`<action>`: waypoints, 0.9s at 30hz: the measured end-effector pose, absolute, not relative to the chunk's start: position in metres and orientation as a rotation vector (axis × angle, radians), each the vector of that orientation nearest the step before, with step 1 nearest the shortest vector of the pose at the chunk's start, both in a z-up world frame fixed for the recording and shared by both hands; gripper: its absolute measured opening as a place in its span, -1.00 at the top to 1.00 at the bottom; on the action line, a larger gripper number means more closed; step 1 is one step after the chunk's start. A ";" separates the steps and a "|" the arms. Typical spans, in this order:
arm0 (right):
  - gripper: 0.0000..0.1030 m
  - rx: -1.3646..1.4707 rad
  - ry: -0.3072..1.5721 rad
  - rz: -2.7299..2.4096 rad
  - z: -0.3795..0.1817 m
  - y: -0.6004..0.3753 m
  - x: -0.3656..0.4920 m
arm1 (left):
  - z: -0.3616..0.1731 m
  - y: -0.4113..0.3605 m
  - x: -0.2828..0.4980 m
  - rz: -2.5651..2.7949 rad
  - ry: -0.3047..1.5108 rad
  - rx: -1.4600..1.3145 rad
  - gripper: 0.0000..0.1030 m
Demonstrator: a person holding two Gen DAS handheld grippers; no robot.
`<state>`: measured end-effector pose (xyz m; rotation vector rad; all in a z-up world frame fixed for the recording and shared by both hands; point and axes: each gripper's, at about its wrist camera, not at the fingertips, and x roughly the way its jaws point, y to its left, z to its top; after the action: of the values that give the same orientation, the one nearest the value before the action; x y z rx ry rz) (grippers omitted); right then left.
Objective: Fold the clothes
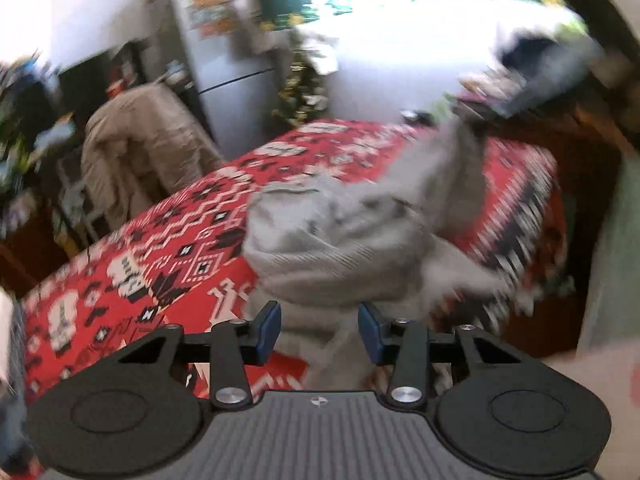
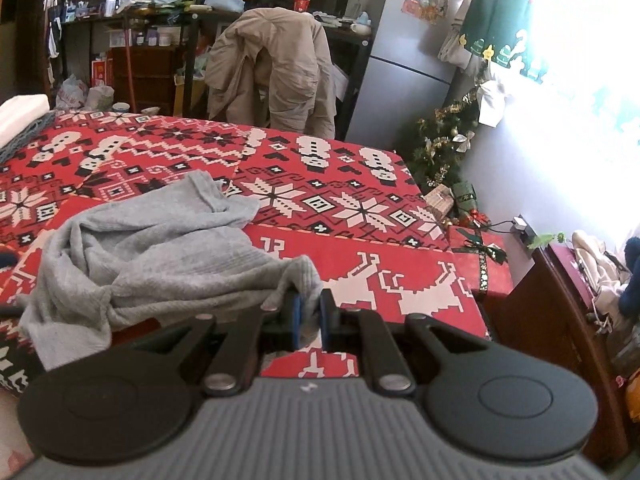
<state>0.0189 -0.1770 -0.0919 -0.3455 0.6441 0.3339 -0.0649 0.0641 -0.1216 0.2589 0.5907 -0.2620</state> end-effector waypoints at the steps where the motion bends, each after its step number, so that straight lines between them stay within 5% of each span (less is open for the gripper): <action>1: 0.81 -0.342 0.647 0.335 -0.092 -0.178 0.019 | -0.122 0.068 -0.058 -0.252 0.598 0.229 0.16; 13: 0.79 -0.321 0.674 0.344 -0.100 -0.185 0.016 | -0.118 0.050 -0.095 -0.404 0.610 0.394 0.14; 16: 0.79 -0.313 0.684 0.342 -0.104 -0.185 0.016 | -0.124 0.037 -0.110 -0.465 0.608 0.473 -0.06; 23: 0.79 -0.313 0.690 0.345 -0.106 -0.185 0.013 | -0.146 0.007 -0.106 -0.497 0.562 0.666 -0.09; 25: 0.79 -0.312 0.692 0.345 -0.105 -0.186 0.012 | -0.149 0.002 -0.102 -0.516 0.549 0.682 0.19; 26: 0.79 -0.311 0.692 0.346 -0.105 -0.186 0.012 | -0.147 0.005 -0.096 -0.512 0.565 0.636 0.76; 27: 0.79 -0.310 0.692 0.346 -0.104 -0.186 0.011 | -0.144 0.008 -0.091 -0.509 0.581 0.589 0.91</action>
<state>0.0112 -0.1859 -0.1043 -0.3101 0.6922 0.3456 -0.0909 0.0076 -0.1441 0.5894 0.5812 -0.5092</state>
